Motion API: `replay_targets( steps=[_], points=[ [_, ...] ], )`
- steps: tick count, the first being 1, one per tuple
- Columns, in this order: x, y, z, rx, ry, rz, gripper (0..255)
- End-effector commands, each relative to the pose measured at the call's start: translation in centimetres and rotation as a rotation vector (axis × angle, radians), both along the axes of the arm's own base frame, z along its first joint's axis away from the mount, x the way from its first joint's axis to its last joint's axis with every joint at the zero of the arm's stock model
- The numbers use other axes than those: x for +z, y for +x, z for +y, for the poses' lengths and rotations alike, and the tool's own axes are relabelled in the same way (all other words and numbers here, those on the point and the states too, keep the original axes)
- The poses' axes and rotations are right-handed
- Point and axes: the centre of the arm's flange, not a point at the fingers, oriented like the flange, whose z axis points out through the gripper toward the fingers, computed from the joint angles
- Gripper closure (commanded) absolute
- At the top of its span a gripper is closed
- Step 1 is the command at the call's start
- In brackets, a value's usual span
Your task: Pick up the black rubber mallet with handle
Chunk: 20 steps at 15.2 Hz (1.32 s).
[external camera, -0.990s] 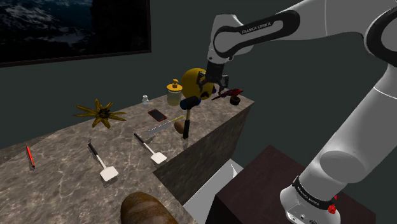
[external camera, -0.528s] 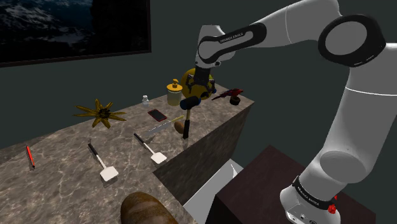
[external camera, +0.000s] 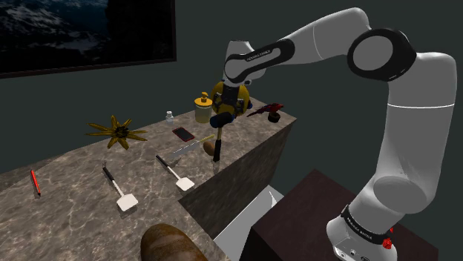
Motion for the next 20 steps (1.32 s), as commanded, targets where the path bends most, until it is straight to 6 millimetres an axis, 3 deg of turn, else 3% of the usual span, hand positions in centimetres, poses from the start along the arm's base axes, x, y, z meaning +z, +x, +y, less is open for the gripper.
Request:
replay_targets(
  steps=[1, 4, 5, 14, 20],
  points=[
    [-1.1, 0.0, 0.0, -0.001, 0.000, 0.000, 0],
    [-1.4, 0.0, 0.0, -0.001, 0.000, 0.000, 0],
    [-1.4, 0.0, 0.0, -0.001, 0.000, 0.000, 255],
    [-1.4, 0.0, 0.0, -0.001, 0.000, 0.000, 255],
    [1.8, 0.0, 0.0, -0.001, 0.000, 0.000, 255]
  ],
)
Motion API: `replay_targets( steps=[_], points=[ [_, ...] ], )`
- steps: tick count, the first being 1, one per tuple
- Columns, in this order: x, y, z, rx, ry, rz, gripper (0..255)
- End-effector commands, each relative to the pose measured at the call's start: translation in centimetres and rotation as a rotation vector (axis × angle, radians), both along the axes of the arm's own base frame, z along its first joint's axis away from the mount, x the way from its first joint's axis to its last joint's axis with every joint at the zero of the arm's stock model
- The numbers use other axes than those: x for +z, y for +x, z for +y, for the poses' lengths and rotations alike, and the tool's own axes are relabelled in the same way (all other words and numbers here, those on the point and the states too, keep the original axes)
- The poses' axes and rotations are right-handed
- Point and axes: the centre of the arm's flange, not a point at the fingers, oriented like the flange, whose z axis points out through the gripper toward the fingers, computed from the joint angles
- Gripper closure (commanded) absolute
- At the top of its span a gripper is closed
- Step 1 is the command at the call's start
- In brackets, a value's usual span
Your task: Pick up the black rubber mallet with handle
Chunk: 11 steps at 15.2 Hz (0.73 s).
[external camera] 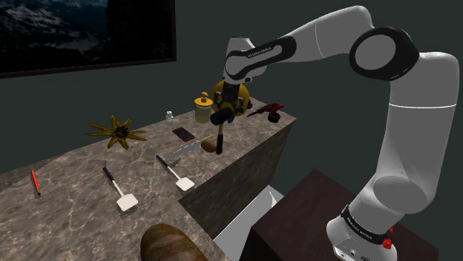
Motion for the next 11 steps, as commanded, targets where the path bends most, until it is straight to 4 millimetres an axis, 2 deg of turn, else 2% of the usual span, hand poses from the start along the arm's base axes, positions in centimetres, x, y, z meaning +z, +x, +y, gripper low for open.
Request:
replay_targets(
  steps=[1, 9, 11],
  points=[
    [1.1, 0.1, 0.0, 0.000, 0.000, -0.001, 255],
    [5.3, 0.1, 0.0, 0.000, 0.000, -0.001, 255],
    [5.4, 0.1, 0.0, 0.000, 0.000, -0.001, 255]
  ],
)
